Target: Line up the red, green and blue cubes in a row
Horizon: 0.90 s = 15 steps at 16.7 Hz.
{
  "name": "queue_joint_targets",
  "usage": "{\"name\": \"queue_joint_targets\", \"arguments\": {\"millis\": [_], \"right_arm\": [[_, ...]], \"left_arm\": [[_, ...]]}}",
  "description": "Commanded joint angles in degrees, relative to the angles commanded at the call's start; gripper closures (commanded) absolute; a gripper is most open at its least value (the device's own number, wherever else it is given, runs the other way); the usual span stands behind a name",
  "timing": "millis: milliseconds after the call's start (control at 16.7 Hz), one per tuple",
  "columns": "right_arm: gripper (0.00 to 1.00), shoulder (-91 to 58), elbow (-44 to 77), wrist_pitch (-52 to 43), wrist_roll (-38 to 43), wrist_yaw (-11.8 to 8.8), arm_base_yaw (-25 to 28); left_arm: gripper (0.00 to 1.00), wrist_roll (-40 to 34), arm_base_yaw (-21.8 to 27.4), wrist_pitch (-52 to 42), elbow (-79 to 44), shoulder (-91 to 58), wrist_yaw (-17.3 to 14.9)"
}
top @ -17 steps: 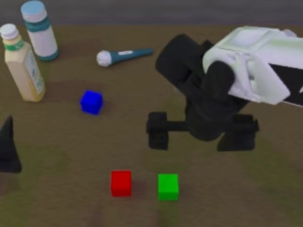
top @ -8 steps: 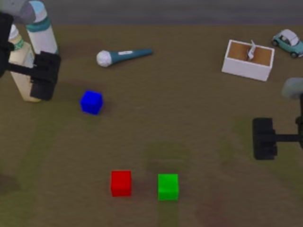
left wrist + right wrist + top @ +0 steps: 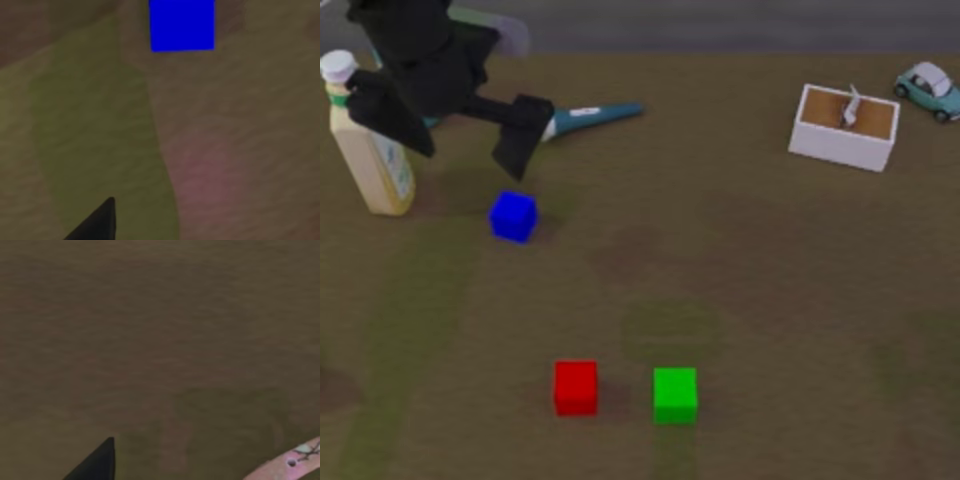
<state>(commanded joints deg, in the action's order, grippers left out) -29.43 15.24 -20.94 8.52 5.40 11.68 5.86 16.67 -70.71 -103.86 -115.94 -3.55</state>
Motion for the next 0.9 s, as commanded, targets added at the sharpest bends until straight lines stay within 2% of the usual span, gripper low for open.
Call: {"name": "queue_joint_targets", "arguments": {"millis": [240, 480, 900], "right_arm": [[0.0, 16.89, -9.4, 10.37, -5.08, -2.56, -6.08], [0.0, 27.06, -14.21, 18.65, -7.89, -4.75, -10.08], [0.0, 29.43, -15.24, 20.94, -8.52, -5.4, -11.11]], "left_arm": [[0.0, -0.88, 0.0, -3.31, -12.13, -14.5, 1.51], [0.0, -1.82, -0.55, -3.52, -19.04, -22.65, 2.83], [0.0, -2.13, -0.77, -3.36, -20.69, -24.54, 3.22]]}}
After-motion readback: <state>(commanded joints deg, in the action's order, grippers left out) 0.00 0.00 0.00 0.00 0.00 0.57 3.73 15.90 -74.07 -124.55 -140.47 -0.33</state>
